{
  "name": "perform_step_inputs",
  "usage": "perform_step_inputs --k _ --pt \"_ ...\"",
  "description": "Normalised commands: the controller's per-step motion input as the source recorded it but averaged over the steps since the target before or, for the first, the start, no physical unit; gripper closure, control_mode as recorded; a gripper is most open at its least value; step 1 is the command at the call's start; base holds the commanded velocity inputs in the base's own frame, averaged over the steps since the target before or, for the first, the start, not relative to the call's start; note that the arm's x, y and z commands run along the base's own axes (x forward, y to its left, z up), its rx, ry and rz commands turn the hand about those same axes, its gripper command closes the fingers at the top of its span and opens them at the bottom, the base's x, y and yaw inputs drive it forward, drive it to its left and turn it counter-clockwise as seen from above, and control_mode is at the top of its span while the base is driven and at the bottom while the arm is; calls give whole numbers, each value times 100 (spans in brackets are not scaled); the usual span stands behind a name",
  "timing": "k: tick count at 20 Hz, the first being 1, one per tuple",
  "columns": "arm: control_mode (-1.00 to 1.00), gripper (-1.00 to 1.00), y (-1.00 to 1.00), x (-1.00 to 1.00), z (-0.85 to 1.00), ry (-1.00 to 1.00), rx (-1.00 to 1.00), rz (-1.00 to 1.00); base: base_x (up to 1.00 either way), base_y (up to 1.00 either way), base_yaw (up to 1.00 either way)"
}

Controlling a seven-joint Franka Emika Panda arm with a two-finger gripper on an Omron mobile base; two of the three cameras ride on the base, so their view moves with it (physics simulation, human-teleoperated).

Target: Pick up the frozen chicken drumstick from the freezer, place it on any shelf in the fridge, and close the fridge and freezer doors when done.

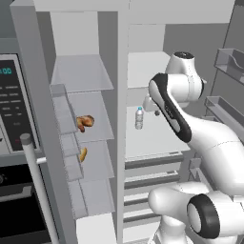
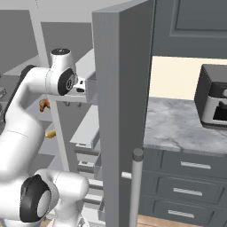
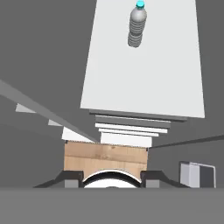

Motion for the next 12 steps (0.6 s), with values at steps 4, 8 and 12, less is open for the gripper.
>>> perform_step_inputs --k 4,8,12 --pt "-100 -100 16 -58 0 -9 -1 1 0 0 0" --pt "-100 -100 87 -81 0 -8 -12 4 0 0 0" --pt "-100 -100 100 -19 -2 0 -11 11 0 0 0"
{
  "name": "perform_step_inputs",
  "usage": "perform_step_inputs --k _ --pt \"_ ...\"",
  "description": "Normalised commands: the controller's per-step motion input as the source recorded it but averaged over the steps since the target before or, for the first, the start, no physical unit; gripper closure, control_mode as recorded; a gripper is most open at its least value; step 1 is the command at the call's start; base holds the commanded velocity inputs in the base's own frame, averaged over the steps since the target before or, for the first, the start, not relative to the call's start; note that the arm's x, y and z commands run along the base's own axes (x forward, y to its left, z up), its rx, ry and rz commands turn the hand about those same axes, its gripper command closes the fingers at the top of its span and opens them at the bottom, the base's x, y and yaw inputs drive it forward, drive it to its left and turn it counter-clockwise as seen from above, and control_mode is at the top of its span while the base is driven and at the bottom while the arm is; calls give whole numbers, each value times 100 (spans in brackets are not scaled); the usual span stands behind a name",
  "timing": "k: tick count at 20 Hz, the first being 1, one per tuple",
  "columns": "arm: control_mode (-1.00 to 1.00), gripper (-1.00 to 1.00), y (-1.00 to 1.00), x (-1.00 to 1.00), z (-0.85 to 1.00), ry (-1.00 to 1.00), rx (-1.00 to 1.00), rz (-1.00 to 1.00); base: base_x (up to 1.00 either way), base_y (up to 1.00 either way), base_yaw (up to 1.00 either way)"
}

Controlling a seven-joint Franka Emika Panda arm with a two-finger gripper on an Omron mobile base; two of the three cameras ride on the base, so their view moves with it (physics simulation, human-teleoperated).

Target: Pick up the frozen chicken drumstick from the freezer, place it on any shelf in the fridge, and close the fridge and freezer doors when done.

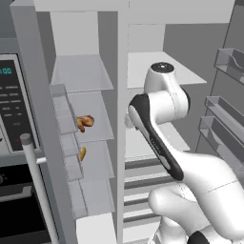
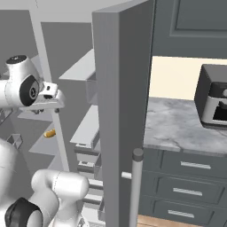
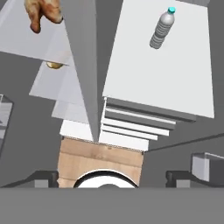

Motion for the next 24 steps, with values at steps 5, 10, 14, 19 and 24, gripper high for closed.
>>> perform_step_inputs --k 5,10,14,19,24 --pt "-100 -100 100 24 -8 9 -3 8 0 0 0" --pt "-100 -100 100 51 -29 14 0 6 0 0 0" --pt "-100 -100 92 34 -30 4 -4 2 0 0 0" --pt "-100 -100 34 18 -16 0 -3 0 0 0 0" --pt "-100 -100 35 0 -21 -4 0 0 0 0 0"
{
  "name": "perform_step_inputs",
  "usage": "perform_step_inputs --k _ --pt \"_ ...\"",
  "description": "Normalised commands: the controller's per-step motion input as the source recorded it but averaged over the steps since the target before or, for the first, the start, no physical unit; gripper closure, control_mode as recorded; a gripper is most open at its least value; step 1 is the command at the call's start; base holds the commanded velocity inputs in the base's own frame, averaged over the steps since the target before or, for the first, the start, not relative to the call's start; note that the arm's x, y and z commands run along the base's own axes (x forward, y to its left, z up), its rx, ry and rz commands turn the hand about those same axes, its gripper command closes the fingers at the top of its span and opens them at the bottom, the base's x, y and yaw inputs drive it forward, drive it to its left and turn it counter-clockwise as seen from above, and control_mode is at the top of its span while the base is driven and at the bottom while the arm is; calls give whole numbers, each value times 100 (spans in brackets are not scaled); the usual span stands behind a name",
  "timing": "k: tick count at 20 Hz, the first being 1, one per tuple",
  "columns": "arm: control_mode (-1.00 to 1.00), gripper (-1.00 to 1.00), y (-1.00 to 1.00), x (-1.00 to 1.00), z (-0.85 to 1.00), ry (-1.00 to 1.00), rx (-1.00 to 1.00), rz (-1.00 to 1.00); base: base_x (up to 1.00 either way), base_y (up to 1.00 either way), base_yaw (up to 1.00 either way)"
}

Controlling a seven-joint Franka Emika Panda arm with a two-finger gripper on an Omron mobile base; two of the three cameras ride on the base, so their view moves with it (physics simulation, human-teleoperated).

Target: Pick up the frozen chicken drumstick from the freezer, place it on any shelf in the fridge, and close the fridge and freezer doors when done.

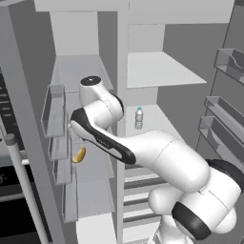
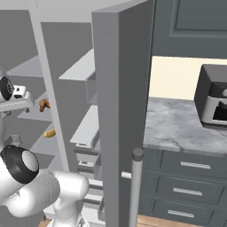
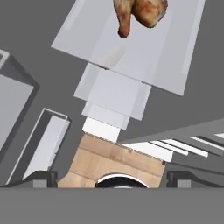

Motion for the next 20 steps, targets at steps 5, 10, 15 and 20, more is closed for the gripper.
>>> perform_step_inputs --k 5,10,15,20 --pt "-100 -100 -10 32 -21 -12 0 6 0 0 0" --pt "-100 -100 -5 57 -16 -3 0 2 0 0 0" --pt "-100 -100 11 43 -14 0 0 0 0 0 0" --pt "-100 -100 14 31 -4 0 0 0 0 0 0"
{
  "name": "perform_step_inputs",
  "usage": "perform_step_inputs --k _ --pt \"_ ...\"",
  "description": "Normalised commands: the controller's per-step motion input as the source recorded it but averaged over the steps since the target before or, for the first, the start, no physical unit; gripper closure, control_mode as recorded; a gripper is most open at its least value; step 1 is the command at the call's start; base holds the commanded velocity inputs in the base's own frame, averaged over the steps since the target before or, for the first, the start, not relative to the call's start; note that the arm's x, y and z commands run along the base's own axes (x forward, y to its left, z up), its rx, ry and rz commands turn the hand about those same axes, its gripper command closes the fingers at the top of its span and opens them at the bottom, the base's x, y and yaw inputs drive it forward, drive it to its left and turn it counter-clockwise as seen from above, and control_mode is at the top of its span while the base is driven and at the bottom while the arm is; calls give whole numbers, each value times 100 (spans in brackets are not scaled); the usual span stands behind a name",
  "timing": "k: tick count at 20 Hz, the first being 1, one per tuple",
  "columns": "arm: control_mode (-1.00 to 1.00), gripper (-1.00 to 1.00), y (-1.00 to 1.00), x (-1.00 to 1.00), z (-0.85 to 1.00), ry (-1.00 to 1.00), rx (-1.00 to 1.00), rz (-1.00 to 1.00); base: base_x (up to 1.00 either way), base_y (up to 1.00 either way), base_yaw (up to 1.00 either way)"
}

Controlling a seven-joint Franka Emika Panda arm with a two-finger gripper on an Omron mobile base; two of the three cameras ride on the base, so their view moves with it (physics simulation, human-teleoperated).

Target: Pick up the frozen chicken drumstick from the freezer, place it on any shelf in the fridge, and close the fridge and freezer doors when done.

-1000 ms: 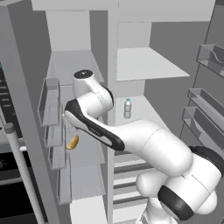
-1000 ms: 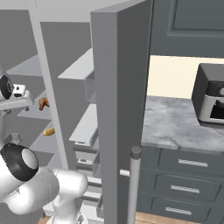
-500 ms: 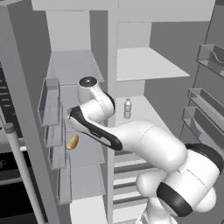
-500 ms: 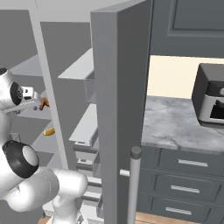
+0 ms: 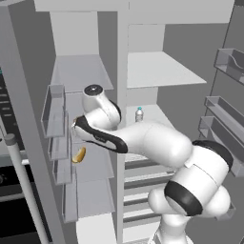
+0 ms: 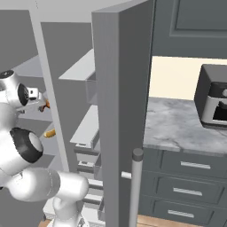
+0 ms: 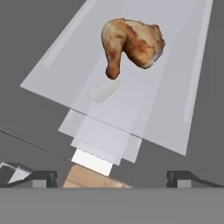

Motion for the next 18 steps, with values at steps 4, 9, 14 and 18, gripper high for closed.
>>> perform_step_inputs --k 4,9,14,18 --pt "-100 -100 11 35 -10 0 0 0 0 0 0" --pt "-100 -100 5 34 -22 0 0 0 0 0 0" --pt "-100 -100 5 28 -21 0 0 0 0 0 0" --pt "-100 -100 8 33 -19 0 0 0 0 0 0"
